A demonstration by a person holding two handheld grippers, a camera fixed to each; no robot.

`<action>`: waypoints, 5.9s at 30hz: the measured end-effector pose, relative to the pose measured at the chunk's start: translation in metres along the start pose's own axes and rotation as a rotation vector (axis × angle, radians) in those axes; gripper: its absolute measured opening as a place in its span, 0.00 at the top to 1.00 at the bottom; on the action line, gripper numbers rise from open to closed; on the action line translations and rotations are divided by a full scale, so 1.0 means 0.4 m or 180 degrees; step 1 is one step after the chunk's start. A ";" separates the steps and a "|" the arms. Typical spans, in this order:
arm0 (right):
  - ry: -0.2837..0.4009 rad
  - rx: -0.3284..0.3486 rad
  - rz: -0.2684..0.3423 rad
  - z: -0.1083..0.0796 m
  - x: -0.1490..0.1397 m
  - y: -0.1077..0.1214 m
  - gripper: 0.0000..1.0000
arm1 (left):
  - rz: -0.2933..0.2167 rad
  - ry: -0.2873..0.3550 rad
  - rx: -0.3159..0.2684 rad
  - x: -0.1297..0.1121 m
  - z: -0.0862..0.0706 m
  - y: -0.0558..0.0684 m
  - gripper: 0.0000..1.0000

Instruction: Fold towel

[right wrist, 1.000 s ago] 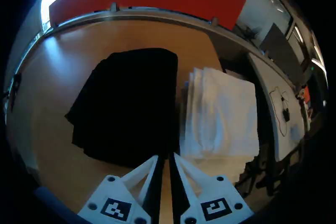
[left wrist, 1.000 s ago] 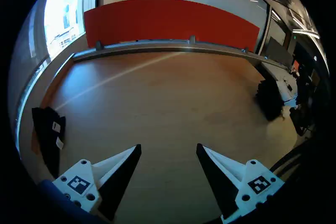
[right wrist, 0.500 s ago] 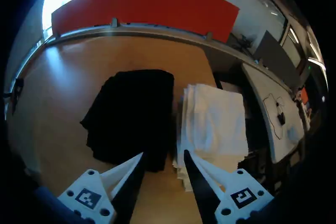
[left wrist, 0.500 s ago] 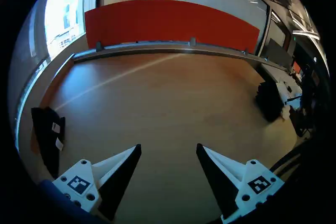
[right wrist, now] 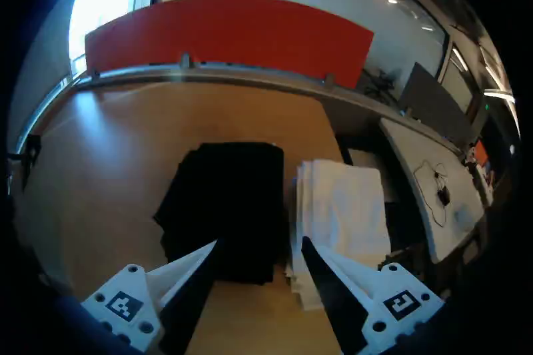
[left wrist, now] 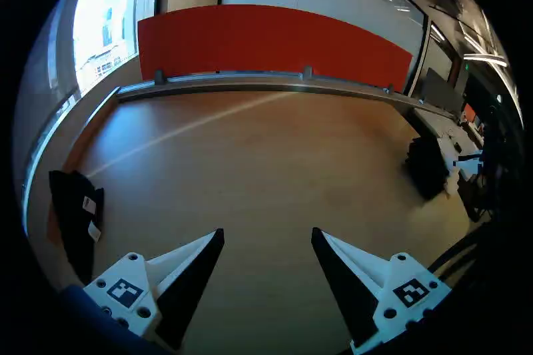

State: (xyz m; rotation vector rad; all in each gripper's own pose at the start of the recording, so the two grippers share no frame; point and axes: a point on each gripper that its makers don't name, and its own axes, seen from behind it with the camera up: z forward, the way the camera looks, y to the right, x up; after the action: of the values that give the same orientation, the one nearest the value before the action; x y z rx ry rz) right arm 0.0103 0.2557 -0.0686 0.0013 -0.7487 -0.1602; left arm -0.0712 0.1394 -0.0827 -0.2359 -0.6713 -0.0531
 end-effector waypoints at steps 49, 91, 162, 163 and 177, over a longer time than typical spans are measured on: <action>0.2041 0.0122 0.0261 -0.231 0.475 -0.446 0.00 | -0.0035 0.1445 0.0375 0.322 -0.051 -0.162 0.03; 0.2207 0.0262 0.0354 -0.268 0.548 -0.657 0.00 | 0.0170 0.2129 0.0593 0.323 -0.038 -0.259 0.03; 0.2319 0.0192 0.0387 -0.053 0.428 -0.664 0.00 | 0.0095 0.2379 0.0723 0.097 0.163 -0.392 0.03; 0.2324 0.0180 0.0382 -0.050 0.424 -0.660 0.00 | 0.0096 0.2379 0.0723 0.097 0.162 -0.392 0.02; 0.2355 0.0018 0.0517 0.030 0.311 -0.595 0.00 | 0.0101 0.2378 0.0725 0.098 0.162 -0.392 0.02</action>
State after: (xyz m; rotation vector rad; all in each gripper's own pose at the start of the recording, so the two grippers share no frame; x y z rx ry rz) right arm 0.0577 0.0031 0.0106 0.0047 -0.0094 0.0043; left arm -0.0997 0.0034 0.0220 0.0031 0.0726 -0.0303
